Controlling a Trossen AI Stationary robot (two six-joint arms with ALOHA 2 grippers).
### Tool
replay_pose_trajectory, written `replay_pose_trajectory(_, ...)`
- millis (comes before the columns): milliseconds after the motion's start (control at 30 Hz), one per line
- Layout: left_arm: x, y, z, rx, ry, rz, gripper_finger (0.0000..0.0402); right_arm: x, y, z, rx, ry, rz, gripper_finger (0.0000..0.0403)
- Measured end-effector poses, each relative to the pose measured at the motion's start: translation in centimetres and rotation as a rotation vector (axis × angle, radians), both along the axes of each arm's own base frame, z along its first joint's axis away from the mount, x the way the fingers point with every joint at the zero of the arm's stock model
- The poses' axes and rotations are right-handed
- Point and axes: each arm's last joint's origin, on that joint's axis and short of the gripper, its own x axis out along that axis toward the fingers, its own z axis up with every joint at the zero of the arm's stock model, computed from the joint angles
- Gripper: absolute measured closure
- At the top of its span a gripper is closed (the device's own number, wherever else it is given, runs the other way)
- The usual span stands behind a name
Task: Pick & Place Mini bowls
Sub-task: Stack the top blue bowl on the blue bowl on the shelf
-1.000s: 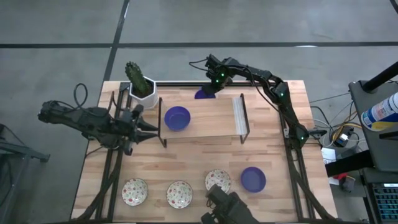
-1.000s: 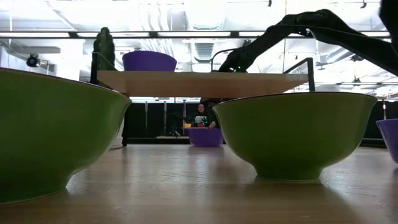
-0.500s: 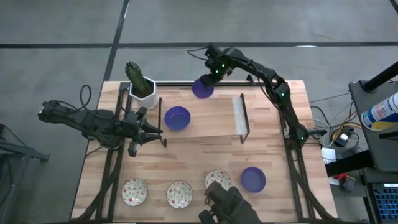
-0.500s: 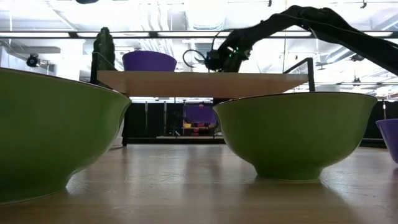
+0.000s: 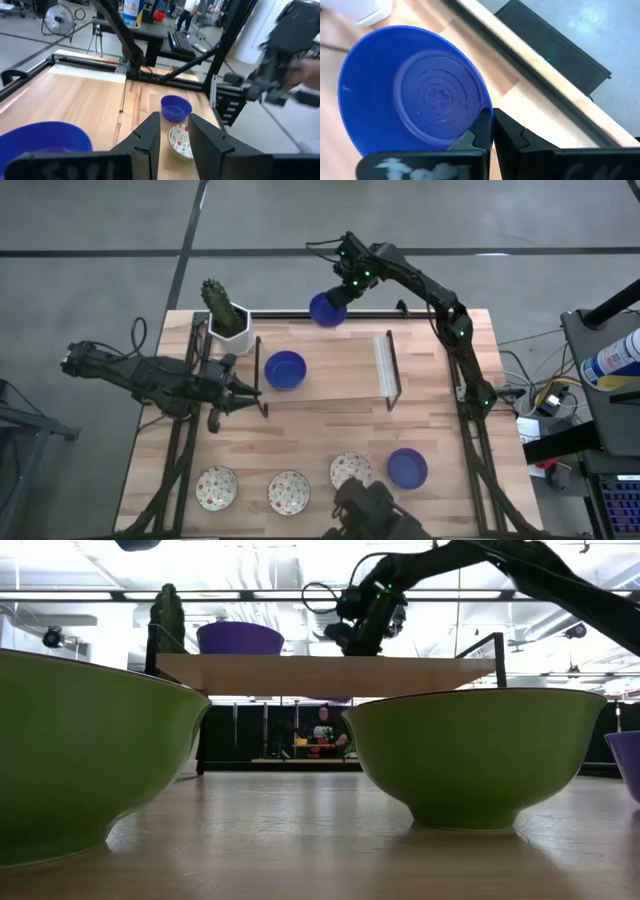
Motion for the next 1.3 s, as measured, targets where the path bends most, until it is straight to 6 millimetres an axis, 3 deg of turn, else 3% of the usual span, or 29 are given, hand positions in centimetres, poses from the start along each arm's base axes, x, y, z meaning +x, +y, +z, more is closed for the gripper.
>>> replay_pose_trajectory(333,0.8,-0.3,-0.8,0.067,0.058,-0.009,0.0307,-0.2,6.2,4.8,-0.035,-0.023,0.139,0.0394)
replay_pose_trajectory(633,1.7,-1.0,-1.2,0.219,0.060,-0.147,0.0307,0.2,15.2,7.9,-0.007,0.003,0.331,0.0394)
replay_pose_trajectory(900,2.8,-1.7,-0.5,0.317,-0.057,-0.191,0.0307,1.3,23.6,7.6,0.053,0.088,0.521,0.0394)
replay_pose_trajectory(1033,3.4,-1.9,-0.1,0.270,-0.107,-0.175,0.0307,1.6,27.2,7.3,0.094,0.092,0.614,0.0394)
replay_pose_trajectory(1300,5.5,-2.5,-1.4,0.301,-0.042,-0.185,0.0307,2.7,31.8,5.9,0.107,0.069,0.703,0.0394)
